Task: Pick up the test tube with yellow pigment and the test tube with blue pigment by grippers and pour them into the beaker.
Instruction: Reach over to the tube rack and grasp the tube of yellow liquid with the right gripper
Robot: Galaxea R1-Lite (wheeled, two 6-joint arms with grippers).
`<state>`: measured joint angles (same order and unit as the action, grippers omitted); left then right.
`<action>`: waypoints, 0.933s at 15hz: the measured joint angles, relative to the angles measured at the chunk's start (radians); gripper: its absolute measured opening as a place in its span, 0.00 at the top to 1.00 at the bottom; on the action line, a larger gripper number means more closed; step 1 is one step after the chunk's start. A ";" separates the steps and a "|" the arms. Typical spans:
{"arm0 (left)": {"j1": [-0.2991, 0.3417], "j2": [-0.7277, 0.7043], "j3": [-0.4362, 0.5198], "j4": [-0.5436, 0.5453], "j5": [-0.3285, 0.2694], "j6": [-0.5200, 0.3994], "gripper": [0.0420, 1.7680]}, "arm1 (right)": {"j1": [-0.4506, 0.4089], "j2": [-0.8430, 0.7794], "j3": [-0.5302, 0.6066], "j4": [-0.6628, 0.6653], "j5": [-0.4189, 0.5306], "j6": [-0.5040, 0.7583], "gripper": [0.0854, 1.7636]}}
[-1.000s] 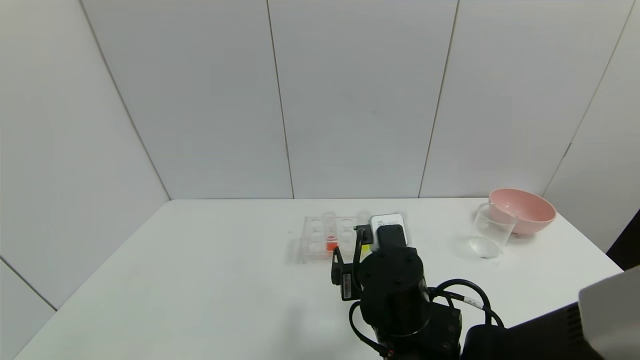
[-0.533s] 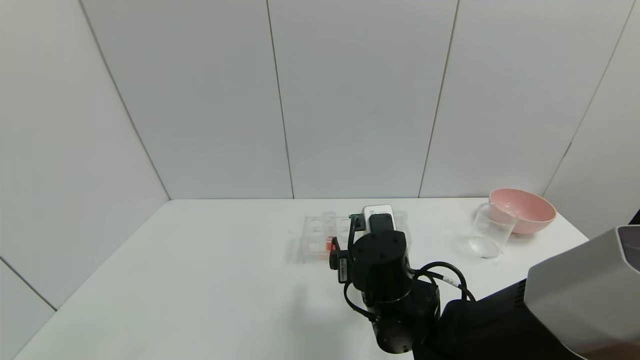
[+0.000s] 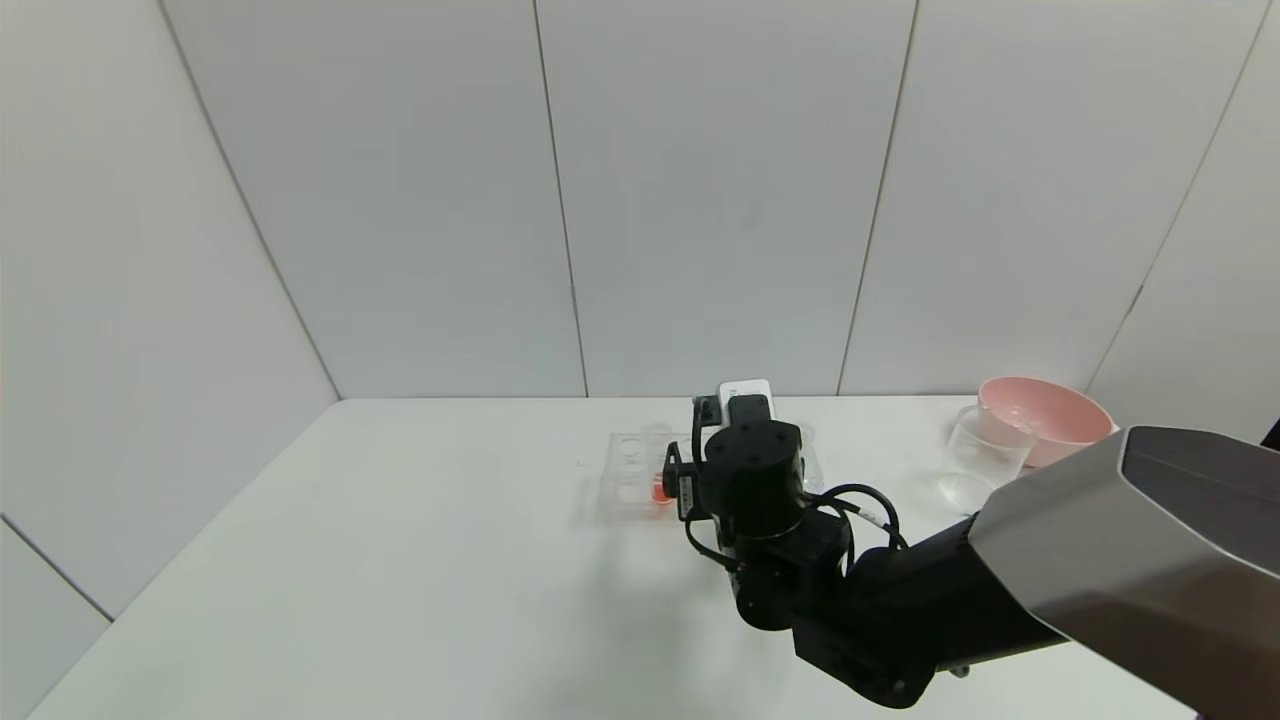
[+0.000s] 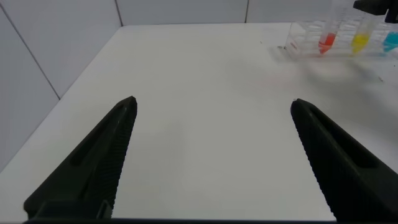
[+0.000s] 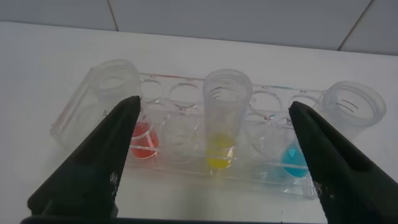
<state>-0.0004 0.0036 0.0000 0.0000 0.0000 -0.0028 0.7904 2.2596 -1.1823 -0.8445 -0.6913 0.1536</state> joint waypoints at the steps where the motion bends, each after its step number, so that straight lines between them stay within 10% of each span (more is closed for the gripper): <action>1: 0.000 0.000 0.000 0.000 0.000 0.000 0.00 | -0.006 0.013 -0.012 0.000 0.008 0.000 0.03; 12: 0.000 0.000 0.000 0.000 0.000 0.000 0.00 | -0.036 0.073 -0.073 -0.003 0.018 -0.007 0.03; 14: 0.000 0.000 0.000 0.000 0.000 0.000 0.00 | -0.039 0.078 -0.075 -0.006 0.018 -0.007 0.17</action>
<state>-0.0004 0.0036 0.0000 0.0000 0.0000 -0.0028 0.7513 2.3374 -1.2570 -0.8509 -0.6734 0.1470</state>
